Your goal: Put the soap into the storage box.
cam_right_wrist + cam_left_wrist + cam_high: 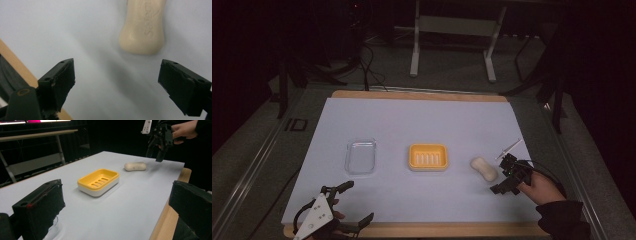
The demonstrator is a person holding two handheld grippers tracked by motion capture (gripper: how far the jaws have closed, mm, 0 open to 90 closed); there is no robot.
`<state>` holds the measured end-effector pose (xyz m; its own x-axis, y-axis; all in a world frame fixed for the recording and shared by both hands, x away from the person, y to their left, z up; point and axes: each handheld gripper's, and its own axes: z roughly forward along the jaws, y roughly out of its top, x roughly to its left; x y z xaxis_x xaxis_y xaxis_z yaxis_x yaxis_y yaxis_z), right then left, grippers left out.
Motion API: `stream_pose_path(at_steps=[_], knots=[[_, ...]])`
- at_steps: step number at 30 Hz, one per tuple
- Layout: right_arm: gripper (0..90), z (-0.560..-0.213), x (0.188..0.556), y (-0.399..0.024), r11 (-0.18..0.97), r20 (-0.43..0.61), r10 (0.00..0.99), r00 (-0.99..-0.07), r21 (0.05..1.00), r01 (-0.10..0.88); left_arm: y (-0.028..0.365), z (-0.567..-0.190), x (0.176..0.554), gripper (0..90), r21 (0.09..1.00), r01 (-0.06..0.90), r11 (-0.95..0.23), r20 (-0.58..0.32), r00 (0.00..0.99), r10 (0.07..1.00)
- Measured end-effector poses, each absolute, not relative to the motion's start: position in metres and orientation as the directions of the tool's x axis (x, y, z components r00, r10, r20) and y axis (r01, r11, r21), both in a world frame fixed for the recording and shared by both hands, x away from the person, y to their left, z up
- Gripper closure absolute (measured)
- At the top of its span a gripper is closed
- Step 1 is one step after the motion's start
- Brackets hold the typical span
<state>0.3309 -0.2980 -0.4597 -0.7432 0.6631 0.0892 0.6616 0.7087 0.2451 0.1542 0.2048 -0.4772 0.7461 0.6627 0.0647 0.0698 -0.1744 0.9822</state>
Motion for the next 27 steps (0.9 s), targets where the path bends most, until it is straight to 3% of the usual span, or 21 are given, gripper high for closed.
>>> stream_pose_path(at_steps=[27], knots=[[16.6, -0.469, 0.355, -0.291, 0.666, 0.05, 0.683, -0.728, 0.366, 0.65, 0.204, -0.477, 0.154, 0.1, 0.982, 0.066, -0.177, 0.068, 0.75, 0.658]])
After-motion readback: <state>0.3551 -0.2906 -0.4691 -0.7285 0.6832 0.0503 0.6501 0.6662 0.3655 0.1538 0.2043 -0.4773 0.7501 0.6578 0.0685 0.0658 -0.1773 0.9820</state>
